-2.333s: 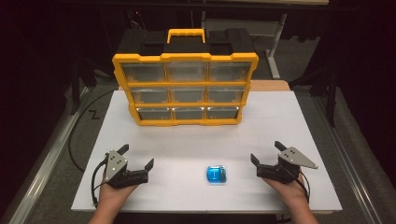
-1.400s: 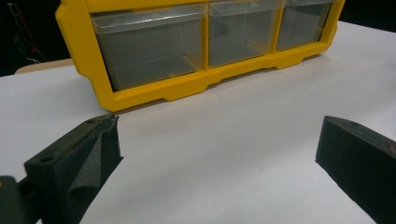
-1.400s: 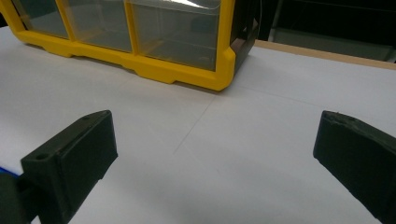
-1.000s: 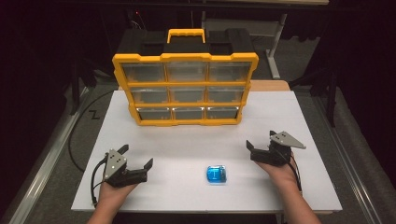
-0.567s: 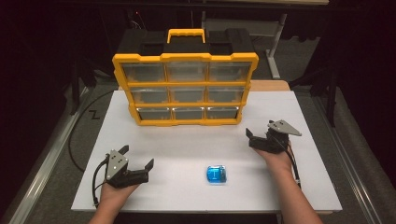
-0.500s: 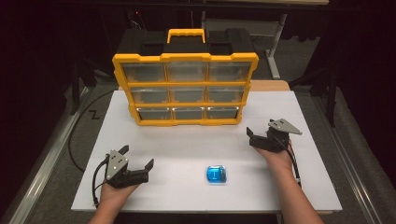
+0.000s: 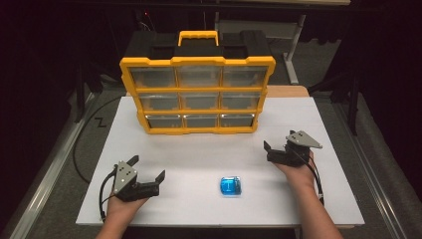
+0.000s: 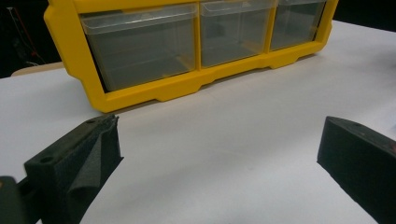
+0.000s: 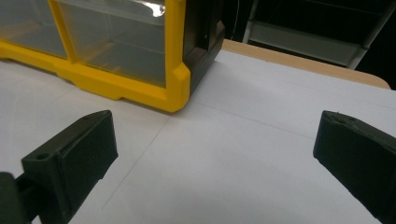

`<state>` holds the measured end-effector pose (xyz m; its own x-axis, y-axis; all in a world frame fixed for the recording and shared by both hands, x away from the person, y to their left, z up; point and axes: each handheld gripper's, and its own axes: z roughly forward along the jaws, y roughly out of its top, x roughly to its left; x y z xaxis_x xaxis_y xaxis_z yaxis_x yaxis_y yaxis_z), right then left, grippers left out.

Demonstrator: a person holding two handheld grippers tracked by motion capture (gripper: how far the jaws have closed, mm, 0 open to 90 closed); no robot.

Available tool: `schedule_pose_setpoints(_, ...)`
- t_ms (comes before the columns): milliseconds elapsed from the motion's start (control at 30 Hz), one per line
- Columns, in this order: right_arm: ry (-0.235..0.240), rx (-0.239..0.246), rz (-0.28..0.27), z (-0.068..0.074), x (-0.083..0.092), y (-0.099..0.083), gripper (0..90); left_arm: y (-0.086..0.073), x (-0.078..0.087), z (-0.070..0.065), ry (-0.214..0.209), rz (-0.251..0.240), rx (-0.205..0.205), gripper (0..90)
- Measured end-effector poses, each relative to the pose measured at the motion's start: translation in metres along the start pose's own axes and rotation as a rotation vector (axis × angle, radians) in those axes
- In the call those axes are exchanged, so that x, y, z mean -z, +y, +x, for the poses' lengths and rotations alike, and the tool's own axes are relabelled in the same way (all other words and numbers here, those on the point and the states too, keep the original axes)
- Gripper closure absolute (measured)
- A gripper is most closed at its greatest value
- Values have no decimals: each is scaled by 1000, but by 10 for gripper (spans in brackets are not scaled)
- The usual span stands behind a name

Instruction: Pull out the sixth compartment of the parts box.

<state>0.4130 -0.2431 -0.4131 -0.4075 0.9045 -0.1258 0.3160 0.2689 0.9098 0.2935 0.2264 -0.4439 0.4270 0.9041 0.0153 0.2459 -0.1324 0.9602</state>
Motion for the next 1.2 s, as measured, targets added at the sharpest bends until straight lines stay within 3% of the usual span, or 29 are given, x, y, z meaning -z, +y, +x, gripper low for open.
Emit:
schedule_pose_setpoints(133, -9, 44, 12, 4, 6, -5, 9, 1, 1, -2, 13, 11, -31, 3)
schedule_pose_setpoints(300, 3, 55, 14, 7, 10, -7, 10, 2, 1, -3, -9, 12, -25, 3)
schedule_pose_setpoints(400, 10, 56, 23, 8, 7, -10, 10, 1, 2, -5, -16, 16, -41, 3)
schedule_pose_setpoints(767, -31, 129, 61, 7, 4, -13, 9, 1, 1, -3, -23, 27, -4, 3)
schedule_pose_setpoints(1100, -74, 215, 86, 10, 2, -16, 9, 0, 1, -1, -8, 25, 1, 3)
schedule_pose_setpoints(1200, -84, 243, 91, 10, 2, -16, 10, 2, 3, -2, -11, 4, -2, 3)
